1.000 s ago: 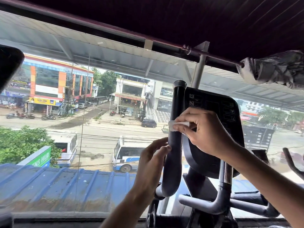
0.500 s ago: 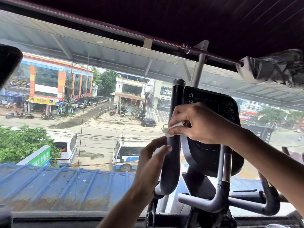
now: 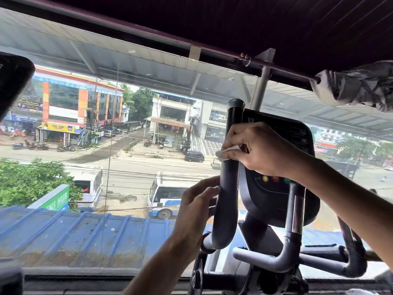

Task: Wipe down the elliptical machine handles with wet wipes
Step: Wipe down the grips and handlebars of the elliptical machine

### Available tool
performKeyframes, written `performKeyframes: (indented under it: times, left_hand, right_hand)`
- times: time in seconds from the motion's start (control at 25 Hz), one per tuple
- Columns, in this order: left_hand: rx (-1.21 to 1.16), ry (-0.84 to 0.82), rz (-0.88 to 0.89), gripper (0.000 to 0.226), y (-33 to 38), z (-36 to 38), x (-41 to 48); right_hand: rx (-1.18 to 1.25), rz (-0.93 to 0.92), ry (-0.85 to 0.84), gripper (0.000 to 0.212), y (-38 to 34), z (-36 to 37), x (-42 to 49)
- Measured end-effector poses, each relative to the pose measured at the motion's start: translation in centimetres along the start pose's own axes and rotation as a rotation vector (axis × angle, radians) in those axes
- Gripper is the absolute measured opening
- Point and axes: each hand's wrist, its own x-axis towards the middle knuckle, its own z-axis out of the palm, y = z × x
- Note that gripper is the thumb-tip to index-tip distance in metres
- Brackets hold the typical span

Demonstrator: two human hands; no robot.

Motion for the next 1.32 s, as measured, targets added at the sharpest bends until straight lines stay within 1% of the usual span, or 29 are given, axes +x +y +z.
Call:
performKeyframes:
  times: [0.04, 0.12, 0.16, 0.28, 0.32, 0.44, 0.64, 0.8, 0.92, 1.0, 1.12, 1.16, 1.24, 1.28, 1.32]
  left_hand:
    - [-0.004, 0.008, -0.006, 0.035, 0.0, 0.1, 0.1]
    - [-0.006, 0.024, -0.011, 0.031, 0.0, 0.4, 0.4]
    - [0.002, 0.029, -0.005, 0.029, 0.0, 0.5, 0.4]
    - [0.035, 0.028, 0.014, 0.027, 0.0, 0.6, 0.7]
    - [0.044, 0.034, 0.015, 0.026, 0.0, 0.6, 0.8]
    - [0.051, 0.037, 0.014, 0.023, 0.1, 0.5, 1.0]
    - [0.069, 0.013, 0.011, 0.021, 0.2, 0.2, 1.0]
    - [0.083, -0.023, 0.009, 0.020, 0.5, 0.0, 1.1]
    - [0.095, -0.039, 0.019, 0.020, 0.6, -0.2, 1.1]
    - [0.097, -0.058, 0.017, 0.019, 0.8, -0.3, 1.1]
    - [0.095, -0.064, 0.014, 0.019, 0.9, -0.4, 1.1]
    - [0.090, -0.069, 0.012, 0.019, 1.0, -0.4, 1.0]
    - [0.079, -0.087, 0.008, 0.019, 1.0, -0.5, 1.0]
    - [0.077, -0.092, 0.008, 0.020, 1.0, -0.6, 1.0]
    - [0.079, -0.095, 0.010, 0.021, 0.9, -0.7, 1.0]
  right_hand:
    - [-0.012, -0.013, 0.040, 0.016, 0.0, 0.3, -0.4]
    - [-0.044, -0.024, 0.183, 0.016, 0.3, 0.8, -0.7]
    - [-0.036, -0.014, 0.206, 0.016, 0.6, 0.8, -0.7]
    - [0.007, 0.030, 0.107, 0.020, 1.1, 0.0, 0.0]
    - [-0.008, 0.042, 0.109, 0.020, 1.4, -0.2, 0.5]
    - [-0.063, 0.059, 0.218, 0.017, 2.5, -0.6, 2.6]
    - [-0.131, 0.137, 0.345, 0.013, 4.2, -1.0, 5.5]
    - [-0.111, 0.173, 0.314, 0.017, 4.6, -1.5, 6.4]
    - [-0.166, 0.156, 0.373, 0.011, 4.7, -1.2, 6.6]
    - [-0.156, 0.172, 0.327, 0.011, 4.5, -1.3, 6.9]
    - [-0.200, 0.152, 0.336, 0.008, 4.5, -1.8, 7.5]
    - [-0.205, 0.144, 0.303, 0.008, 4.5, -2.0, 7.6]
    - [-0.170, 0.166, 0.177, 0.012, 4.3, -2.3, 7.9]
    - [-0.168, 0.181, 0.151, 0.013, 4.2, -2.3, 8.1]
    - [-0.180, 0.194, 0.166, 0.014, 4.1, -2.2, 8.2]
